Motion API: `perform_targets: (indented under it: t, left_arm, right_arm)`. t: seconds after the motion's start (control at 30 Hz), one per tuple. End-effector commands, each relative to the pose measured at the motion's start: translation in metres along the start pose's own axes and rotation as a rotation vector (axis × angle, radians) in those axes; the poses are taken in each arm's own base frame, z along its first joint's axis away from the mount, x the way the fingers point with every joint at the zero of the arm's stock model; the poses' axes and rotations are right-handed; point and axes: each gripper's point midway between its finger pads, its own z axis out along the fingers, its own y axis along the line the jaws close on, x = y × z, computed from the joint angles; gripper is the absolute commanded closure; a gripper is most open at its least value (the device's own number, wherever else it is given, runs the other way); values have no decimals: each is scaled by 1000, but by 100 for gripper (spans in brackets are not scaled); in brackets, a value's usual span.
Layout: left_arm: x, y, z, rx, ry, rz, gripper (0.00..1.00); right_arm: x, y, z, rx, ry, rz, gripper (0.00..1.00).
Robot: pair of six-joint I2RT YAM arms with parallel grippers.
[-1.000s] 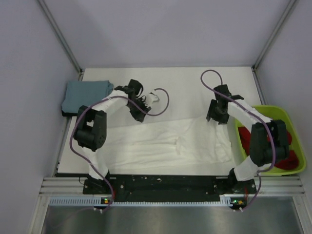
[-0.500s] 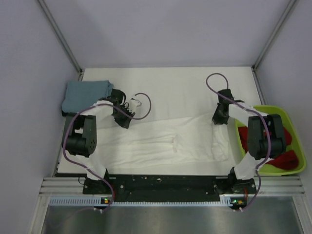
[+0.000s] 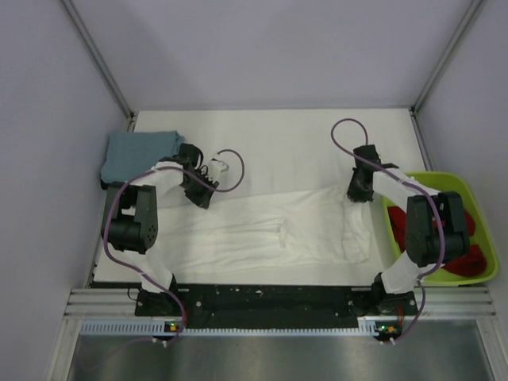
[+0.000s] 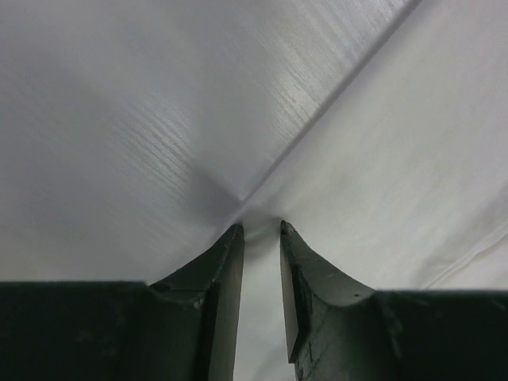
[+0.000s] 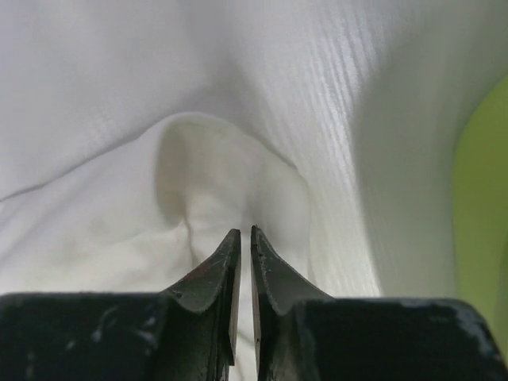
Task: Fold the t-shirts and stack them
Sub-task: Fold the other side of the tshirt into a rectangle
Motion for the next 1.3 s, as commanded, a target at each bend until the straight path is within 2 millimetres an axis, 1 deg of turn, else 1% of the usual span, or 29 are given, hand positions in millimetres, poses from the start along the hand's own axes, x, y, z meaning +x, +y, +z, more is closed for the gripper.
perform_targets:
  t: [0.0, 0.07, 0.13, 0.2, 0.23, 0.27, 0.3, 0.37, 0.4, 0.47, 0.53, 0.6, 0.63, 0.7, 0.8, 0.83, 0.93, 0.97, 1.1, 1.17, 1.27]
  left_arm:
    - [14, 11, -3, -18, 64, -13, 68]
    - [4, 7, -15, 1, 31, 3, 65]
    - [-6, 7, -24, 0, -2, 27, 59]
    - [-19, 11, -27, -8, -37, 40, 54]
    - [-27, 9, -28, 6, -53, 45, 52]
    - [-37, 4, -30, 31, -67, 56, 52]
    - [-52, -2, -33, 52, -82, 79, 51]
    - [-81, -27, -33, 107, -116, 145, 52]
    - [-97, -49, -30, 151, -138, 185, 53]
    - [-130, -77, -27, 205, -204, 221, 55]
    - [-158, -105, -18, 265, -248, 240, 55]
    - [-179, -129, -6, 301, -255, 264, 55]
    - [-185, -139, 7, 306, -239, 274, 55]
    - [-199, -156, 23, 302, -245, 296, 53]
    - [-218, -176, 43, 302, -278, 323, 50]
    - [-219, -182, 50, 302, -271, 326, 49]
    - [-226, -184, 66, 253, -258, 323, 48]
    - [-226, -185, 71, 248, -253, 326, 48]
    - [-214, -181, 89, 225, -202, 302, 47]
    - [-206, -181, 95, 228, -176, 292, 47]
    - [-195, -184, 101, 253, -146, 270, 48]
  right_arm:
    - [-54, 34, -59, -113, -219, -66, 87]
    - [-57, 48, -68, -177, -237, -56, 80]
    - [-56, 61, -65, -235, -212, -58, 78]
    - [-51, 62, -52, -215, -170, -49, 77]
    - [-49, 61, -48, -203, -154, -50, 75]
    - [-47, 61, -44, -198, -143, -51, 72]
    - [-44, 60, -42, -195, -134, -51, 70]
    - [-44, 58, -42, -201, -132, -50, 69]
    - [-42, 59, -43, -214, -124, -43, 70]
    - [-30, 56, -44, -236, -88, -19, 70]
    - [-15, 51, -47, -239, -59, -10, 68]
    - [1, 42, -48, -228, -31, -4, 64]
    - [8, 38, -48, -222, -22, -5, 62]
    - [21, 32, -45, -209, 0, -9, 62]
    - [32, 36, -41, -233, 33, -13, 62]
    - [33, 37, -39, -235, 37, -16, 62]
    - [38, 37, -31, -230, 59, -18, 64]
    - [41, 37, -27, -229, 75, -19, 66]
    - [48, 33, -20, -203, 99, -12, 80]
    - [51, 31, -19, -198, 107, -9, 88]
    - [57, 31, -18, -210, 132, -1, 96]
